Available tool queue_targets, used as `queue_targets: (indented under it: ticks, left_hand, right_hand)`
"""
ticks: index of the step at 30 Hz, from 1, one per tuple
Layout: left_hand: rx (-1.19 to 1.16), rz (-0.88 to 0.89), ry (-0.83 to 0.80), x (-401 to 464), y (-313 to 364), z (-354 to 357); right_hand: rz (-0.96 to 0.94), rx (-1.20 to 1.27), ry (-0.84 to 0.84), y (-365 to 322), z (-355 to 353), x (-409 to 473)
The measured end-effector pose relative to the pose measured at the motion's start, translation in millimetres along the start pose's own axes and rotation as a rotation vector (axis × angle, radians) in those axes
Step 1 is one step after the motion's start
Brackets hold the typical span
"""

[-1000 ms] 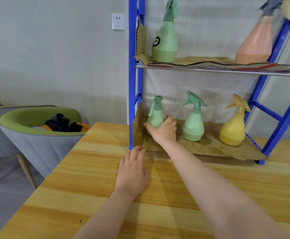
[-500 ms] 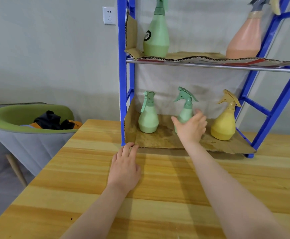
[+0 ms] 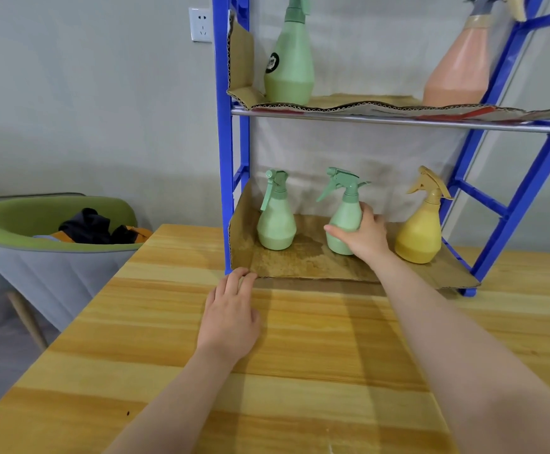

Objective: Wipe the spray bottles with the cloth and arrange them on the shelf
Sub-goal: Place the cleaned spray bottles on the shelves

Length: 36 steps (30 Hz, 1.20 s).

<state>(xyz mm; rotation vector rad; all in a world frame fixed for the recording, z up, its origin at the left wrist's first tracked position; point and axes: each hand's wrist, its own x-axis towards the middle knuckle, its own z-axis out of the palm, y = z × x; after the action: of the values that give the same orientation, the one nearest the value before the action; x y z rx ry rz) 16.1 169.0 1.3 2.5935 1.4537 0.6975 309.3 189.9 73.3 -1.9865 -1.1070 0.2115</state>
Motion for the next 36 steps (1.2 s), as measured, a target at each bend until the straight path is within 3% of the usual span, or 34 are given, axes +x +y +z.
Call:
queue_targets:
  ticks: [5,9,13,18,21,25,30,32,36]
  left_hand:
    - [-0.002,0.005,0.005,-1,0,-1]
    - [-0.009,-0.001,0.008,0,1,-1]
    - [-0.003,0.001,0.013,-1,1,-1]
    - [0.0,0.007,0.018,0,0,-1]
    - [-0.001,0.006,0.021,0,1,-1]
    - [-0.014,0.003,0.028,0,1,0]
    - [-0.007,0.001,0.018,0,0,0]
    - [-0.002,0.004,0.017,0,0,0]
    - [-0.004,0.004,0.019,1,0,1]
  right_hand:
    - [0.04,0.233,-0.091,12,-11,5]
    - [0.039,0.021,-0.082,20,-10,4]
    - [0.038,0.225,-0.096,20,-9,3]
    - [-0.005,0.139,-0.242,23,-18,4]
    - [-0.02,-0.03,-0.182,21,-14,2]
    - [-0.051,0.023,-0.089,17,-8,-4]
    - [-0.071,0.018,-0.134,18,-23,-12]
    - [-0.118,0.051,-0.018,23,-38,-22]
    - [-0.149,-0.042,0.547,40,-64,-35]
